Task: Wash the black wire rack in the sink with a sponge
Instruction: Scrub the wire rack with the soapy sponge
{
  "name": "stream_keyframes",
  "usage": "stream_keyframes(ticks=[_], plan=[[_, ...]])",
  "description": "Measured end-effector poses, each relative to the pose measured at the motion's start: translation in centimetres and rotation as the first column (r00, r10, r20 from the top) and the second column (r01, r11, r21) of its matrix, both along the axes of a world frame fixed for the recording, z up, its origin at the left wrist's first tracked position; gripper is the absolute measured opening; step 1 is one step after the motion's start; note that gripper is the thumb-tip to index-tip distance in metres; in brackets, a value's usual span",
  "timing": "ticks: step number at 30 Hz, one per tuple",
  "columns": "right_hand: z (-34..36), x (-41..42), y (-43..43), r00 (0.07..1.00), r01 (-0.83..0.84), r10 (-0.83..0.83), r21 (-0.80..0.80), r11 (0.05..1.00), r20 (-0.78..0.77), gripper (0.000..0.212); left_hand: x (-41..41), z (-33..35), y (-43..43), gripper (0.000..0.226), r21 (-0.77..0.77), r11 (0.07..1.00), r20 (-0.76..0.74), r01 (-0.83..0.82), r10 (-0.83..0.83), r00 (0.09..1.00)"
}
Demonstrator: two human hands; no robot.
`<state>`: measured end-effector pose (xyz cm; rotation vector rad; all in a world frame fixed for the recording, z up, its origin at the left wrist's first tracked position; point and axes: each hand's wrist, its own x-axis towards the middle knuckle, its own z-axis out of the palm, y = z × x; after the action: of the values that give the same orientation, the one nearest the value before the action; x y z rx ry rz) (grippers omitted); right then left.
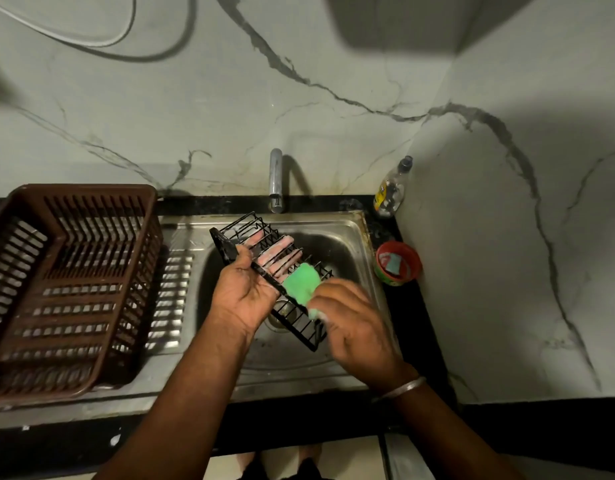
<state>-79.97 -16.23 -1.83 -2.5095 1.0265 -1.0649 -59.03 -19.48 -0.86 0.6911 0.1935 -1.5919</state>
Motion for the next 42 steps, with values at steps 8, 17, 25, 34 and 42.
stream_keyframes(ticks=[8, 17, 25, 34, 42], plan=[[0.4, 0.1, -1.1, 1.000, 0.027, -0.027, 0.028, 0.999, -0.010, 0.021, -0.1, 0.2, -0.1, 0.042, 0.004, 1.000, 0.010, 0.023, -0.023, 1.000], [0.3, 1.4, -0.3, 0.999, -0.039, 0.039, 0.028, 0.999, 0.029, 0.018, -0.5, -0.1, -0.4, 0.040, -0.020, 1.000, 0.046, 0.002, -0.001, 0.999], [-0.2, -1.4, -1.4, 0.994, 0.101, -0.100, -0.005, 0.995, 0.033, 0.028, -0.4, 0.3, 0.1, 0.041, -0.004, 0.999, 0.020, 0.033, -0.033, 0.999], [-0.5, -1.4, -0.3, 0.982, 0.141, -0.145, 0.046, 0.989, 0.118, 0.029, 0.1, -0.3, -0.8, 0.044, -0.003, 1.000, -0.042, -0.024, 0.024, 0.999], [0.5, 0.2, 0.6, 0.853, 0.351, -0.396, 0.189, 0.917, 0.340, 0.022, -0.8, -0.3, -0.8, 0.044, -0.036, 0.999, -0.024, -0.015, 0.014, 1.000]])
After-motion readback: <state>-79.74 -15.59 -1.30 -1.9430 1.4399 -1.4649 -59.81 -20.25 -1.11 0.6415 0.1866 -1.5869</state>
